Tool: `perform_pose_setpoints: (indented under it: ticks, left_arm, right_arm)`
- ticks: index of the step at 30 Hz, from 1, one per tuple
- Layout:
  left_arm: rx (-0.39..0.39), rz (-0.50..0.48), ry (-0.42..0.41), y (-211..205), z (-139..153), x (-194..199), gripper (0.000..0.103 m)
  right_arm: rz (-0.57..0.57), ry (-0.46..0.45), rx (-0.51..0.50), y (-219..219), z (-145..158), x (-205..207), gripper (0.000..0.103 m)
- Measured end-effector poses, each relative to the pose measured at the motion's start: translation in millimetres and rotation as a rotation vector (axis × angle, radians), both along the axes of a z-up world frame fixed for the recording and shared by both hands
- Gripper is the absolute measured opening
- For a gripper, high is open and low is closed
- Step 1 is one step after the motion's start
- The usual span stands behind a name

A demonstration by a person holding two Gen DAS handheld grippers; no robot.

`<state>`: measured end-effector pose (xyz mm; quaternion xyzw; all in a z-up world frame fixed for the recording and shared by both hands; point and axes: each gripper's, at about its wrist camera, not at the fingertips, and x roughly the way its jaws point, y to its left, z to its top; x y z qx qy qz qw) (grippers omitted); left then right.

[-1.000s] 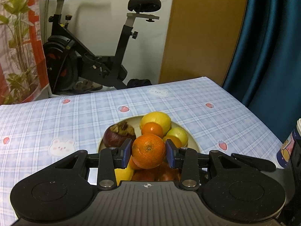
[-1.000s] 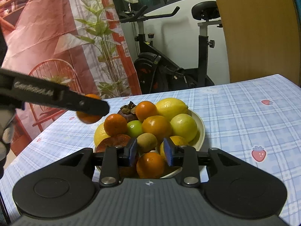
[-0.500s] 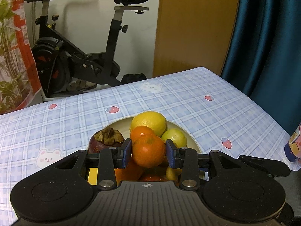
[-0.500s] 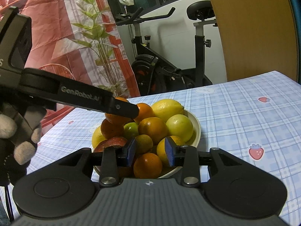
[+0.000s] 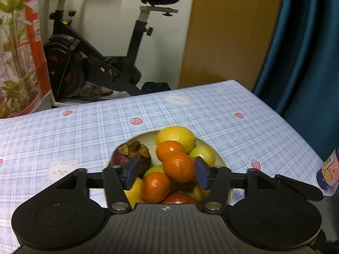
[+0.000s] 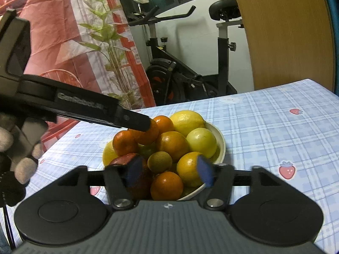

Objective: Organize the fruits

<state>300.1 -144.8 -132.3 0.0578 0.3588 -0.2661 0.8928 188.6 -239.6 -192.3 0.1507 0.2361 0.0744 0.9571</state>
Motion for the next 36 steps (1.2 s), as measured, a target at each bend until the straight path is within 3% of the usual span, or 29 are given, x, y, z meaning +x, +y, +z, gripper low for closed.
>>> perform_pose_setpoints:
  ticks: [3, 8, 12, 25, 36]
  left_arm:
    - [-0.029, 0.034, 0.005, 10, 6, -3, 0.085]
    - [-0.056, 0.093, 0.011, 30, 17, -13, 0.089]
    - [-0.051, 0.125, -0.016, 41, 32, -31, 0.089]
    - [-0.067, 0.220, -0.110, 86, 84, -105, 0.093]
    - [-0.014, 0.318, -0.209, 103, 109, -154, 0.096]
  right_arm:
    - [-0.008, 0.011, -0.019, 1, 5, 0, 0.066]
    - [-0.040, 0.005, -0.060, 6, 16, -5, 0.089]
    - [-0.081, 0.018, -0.073, 8, 30, -12, 0.099]
    - [-0.090, 0.083, -0.093, 17, 92, -49, 0.103]
    - [-0.078, 0.071, -0.142, 41, 132, -88, 0.103]
